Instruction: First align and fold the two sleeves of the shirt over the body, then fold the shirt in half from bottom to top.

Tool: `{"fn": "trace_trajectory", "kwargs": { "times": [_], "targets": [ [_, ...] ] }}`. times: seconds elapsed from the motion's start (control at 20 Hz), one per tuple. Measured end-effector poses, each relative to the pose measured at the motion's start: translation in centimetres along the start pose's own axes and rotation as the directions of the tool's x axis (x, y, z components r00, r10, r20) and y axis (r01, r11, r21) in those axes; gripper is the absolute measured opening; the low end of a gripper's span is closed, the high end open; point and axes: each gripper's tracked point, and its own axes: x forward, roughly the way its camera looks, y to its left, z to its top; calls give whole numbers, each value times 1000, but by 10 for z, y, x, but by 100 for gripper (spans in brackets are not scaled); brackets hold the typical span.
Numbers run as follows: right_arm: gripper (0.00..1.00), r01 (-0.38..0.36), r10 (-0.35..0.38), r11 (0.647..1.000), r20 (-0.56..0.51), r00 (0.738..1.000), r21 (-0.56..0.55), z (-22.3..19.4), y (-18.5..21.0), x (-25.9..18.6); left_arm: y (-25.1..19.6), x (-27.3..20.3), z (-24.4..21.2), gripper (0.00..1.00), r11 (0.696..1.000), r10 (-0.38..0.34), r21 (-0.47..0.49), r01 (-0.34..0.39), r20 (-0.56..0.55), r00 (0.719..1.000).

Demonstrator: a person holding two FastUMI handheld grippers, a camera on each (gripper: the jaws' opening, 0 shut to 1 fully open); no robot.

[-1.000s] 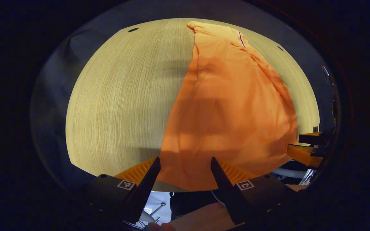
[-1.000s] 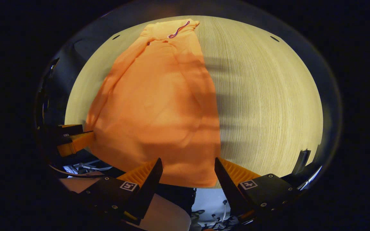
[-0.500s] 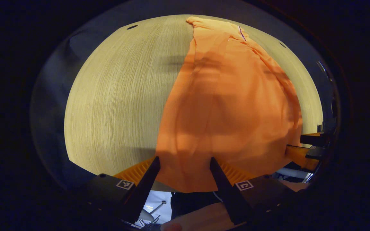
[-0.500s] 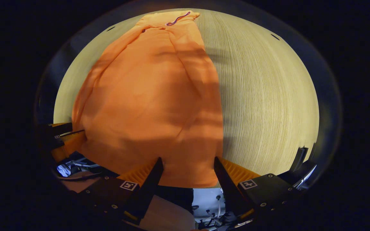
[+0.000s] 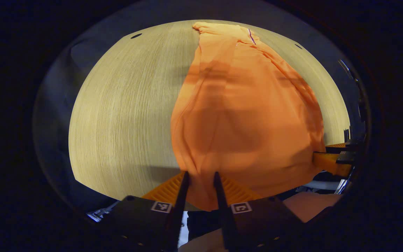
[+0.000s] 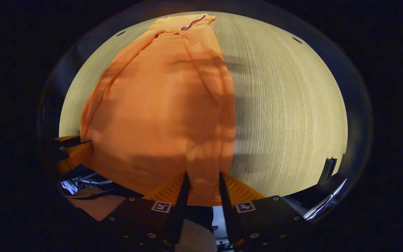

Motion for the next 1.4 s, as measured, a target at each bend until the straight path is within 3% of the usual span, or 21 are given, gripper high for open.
{"fn": "trace_trajectory", "kwargs": {
  "times": [0.05, 0.1, 0.15, 0.3, 0.35, 0.6, 0.8, 1.4],
  "targets": [
    [30, -26, 26, 1000, 2, 1000, 13, 0, 4, 0, -4, 1, -1, 34, 1000, -6, 5, 6, 1, 1000],
    [22, -46, 46, 999, 4, 999, 26, -2, 6, 0, -5, -1, 0, 14, 1000, -6, 10, 6, 4, 1000],
    [12, -61, 61, 998, 7, 998, 33, -2, 9, -1, -3, 0, 0, 8, 1000, -10, 6, 10, 6, 1000],
    [11, -80, 79, 996, 29, 996, 34, -6, 10, 4, -4, -3, 0, 1, 997, -55, -61, 57, 35, 998],
    [1, -80, 79, 996, 16, 997, 31, -4, 12, 0, -3, -3, -1, 1, 995, -62, -73, 64, 34, 998],
    [3, -96, 94, 994, 35, 995, 54, 3, 10, -10, -4, -10, 5, 1, 996, -62, -55, 64, 45, 997],
    [0, -110, 105, 993, 85, 991, 47, 27, 10, -31, -6, -36, 30, 1, 988, -90, -114, 102, 101, 991],
    [0, -84, 77, 996, 339, 938, 7, 154, -7, -104, 7, -87, 160, 1, 990, -71, -96, 108, 329, 942]
  ]
}}
